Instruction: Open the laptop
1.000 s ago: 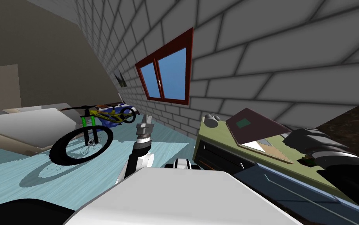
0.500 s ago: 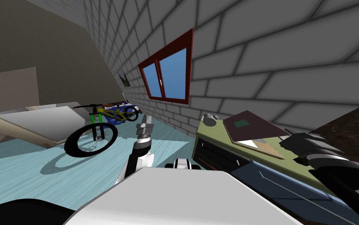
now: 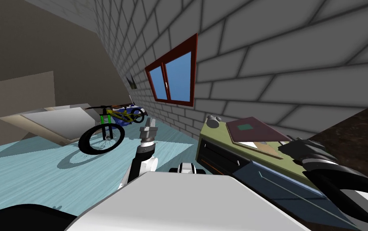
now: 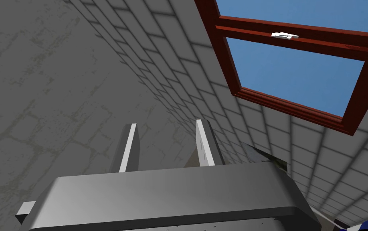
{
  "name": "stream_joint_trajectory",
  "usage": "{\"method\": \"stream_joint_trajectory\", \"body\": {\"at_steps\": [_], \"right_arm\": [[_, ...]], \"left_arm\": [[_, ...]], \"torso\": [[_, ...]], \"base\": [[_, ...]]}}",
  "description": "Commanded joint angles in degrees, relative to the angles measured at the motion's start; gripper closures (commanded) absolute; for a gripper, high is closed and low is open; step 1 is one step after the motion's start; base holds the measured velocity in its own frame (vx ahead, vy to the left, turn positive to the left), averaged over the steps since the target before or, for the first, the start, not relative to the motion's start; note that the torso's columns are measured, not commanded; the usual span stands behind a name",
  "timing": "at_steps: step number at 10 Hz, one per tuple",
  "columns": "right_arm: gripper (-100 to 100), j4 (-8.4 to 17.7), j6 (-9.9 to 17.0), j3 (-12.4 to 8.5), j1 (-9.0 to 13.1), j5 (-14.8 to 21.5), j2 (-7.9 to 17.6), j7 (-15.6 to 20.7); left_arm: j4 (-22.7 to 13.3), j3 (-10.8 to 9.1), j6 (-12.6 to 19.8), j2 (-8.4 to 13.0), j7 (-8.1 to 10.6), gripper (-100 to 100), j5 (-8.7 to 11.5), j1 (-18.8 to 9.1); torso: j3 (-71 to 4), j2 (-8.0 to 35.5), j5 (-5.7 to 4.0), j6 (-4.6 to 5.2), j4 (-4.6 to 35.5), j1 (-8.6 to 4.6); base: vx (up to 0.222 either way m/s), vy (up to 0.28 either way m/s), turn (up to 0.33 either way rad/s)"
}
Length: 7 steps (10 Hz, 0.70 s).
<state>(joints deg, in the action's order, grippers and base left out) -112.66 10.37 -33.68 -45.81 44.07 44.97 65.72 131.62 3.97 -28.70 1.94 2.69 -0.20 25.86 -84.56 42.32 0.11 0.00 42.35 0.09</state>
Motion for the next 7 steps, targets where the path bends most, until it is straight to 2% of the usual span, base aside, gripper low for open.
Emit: {"method": "stream_joint_trajectory", "body": {"at_steps": [1, 2, 3, 7], "right_arm": [[100, 1.44, -0.70, 0.68, 2.33, 0.35, -1.80, -0.49], [100, 2.77, -1.38, 1.18, 4.29, 0.73, -3.51, -0.84], [-100, 1.14, -0.56, -0.12, 1.33, -1.18, -0.59, -1.28], [-100, -0.64, -0.24, -3.21, -2.89, -5.18, 3.94, -3.16]], "left_arm": [[0.00, 0.00, 0.00, 0.00, 0.00, 0, 0.00, 0.01], [0.00, 0.00, 0.00, 0.00, 0.00, 0, 0.00, 0.01], [0.00, 0.00, 0.00, 0.00, 0.00, 0, 0.00, 0.00], [0.01, 0.00, -0.01, -0.01, 0.00, 0, 0.00, 0.02]], "torso": [[-0.05, -0.08, 0.05, 0.04, -0.02, 0.13], [-0.04, -0.06, 0.03, 0.00, -0.03, 0.09], [0.06, 0.09, -0.01, 0.02, 0.02, -0.01], [-0.09, -0.12, 0.04, -0.02, -0.04, 0.08]], "base": [[-0.040, -0.031, 0.011], [-0.082, -0.048, 0.035], [-0.016, -0.014, -0.055], [0.054, 0.027, -0.078]]}}
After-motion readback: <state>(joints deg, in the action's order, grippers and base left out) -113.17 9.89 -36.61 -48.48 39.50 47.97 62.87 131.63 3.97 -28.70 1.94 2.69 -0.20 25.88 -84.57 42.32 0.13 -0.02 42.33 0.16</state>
